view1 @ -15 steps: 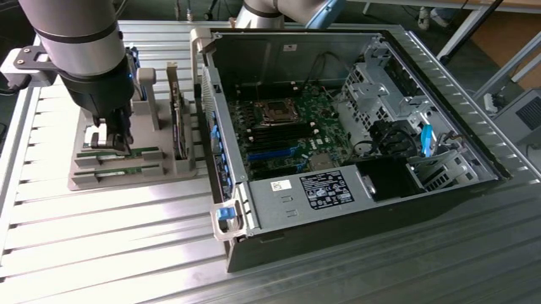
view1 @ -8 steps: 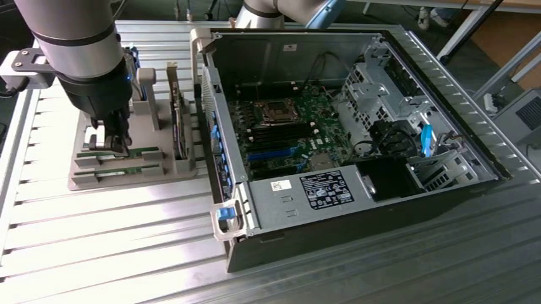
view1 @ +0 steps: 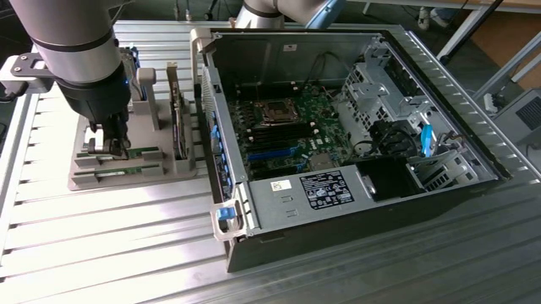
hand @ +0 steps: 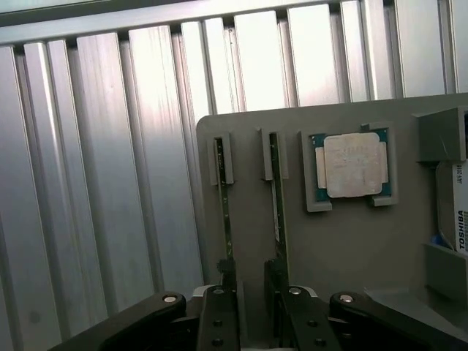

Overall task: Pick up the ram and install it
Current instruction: 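Pick up the ram and move it above insertion slot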

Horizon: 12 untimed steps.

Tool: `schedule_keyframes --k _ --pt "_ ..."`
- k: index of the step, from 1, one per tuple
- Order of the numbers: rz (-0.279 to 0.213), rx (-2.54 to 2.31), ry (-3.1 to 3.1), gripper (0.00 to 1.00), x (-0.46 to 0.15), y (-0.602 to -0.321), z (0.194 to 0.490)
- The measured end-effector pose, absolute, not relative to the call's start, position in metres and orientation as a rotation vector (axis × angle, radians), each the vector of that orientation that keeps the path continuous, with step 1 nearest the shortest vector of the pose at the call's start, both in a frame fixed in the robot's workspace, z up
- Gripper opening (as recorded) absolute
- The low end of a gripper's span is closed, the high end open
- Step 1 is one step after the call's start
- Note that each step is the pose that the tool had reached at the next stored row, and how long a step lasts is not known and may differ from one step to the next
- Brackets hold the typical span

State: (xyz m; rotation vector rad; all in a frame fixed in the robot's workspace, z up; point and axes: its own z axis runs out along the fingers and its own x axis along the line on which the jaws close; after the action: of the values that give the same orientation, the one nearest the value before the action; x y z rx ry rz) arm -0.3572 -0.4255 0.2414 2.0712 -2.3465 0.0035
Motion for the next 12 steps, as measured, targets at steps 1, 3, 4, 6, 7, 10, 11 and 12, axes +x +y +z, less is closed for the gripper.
schedule_keyframes --k 1,3,4,6,7,10,11,12 --pt "0.003 2.071 -2.346 0.29 -0.3574 -0.4256 0.2409" --pt "0.003 2.071 -2.346 0.29 -0.3574 -0.4257 0.24" --pt "0.003 2.071 -2.346 0.29 -0.3574 -0.4258 0.2391" --pt "0.003 2.071 -2.346 0.29 -0.3574 -0.4259 0.2381" --pt "0.003 2.071 -2.346 0.29 -0.3574 -0.4259 0.2377" --pt "0.003 2.071 -2.346 0.29 -0.3574 -0.4259 0.2364" --pt "0.004 2.071 -2.346 0.29 -0.3574 -0.426 0.2359" --pt "0.003 2.071 -2.346 0.29 -0.3573 -0.426 0.235"
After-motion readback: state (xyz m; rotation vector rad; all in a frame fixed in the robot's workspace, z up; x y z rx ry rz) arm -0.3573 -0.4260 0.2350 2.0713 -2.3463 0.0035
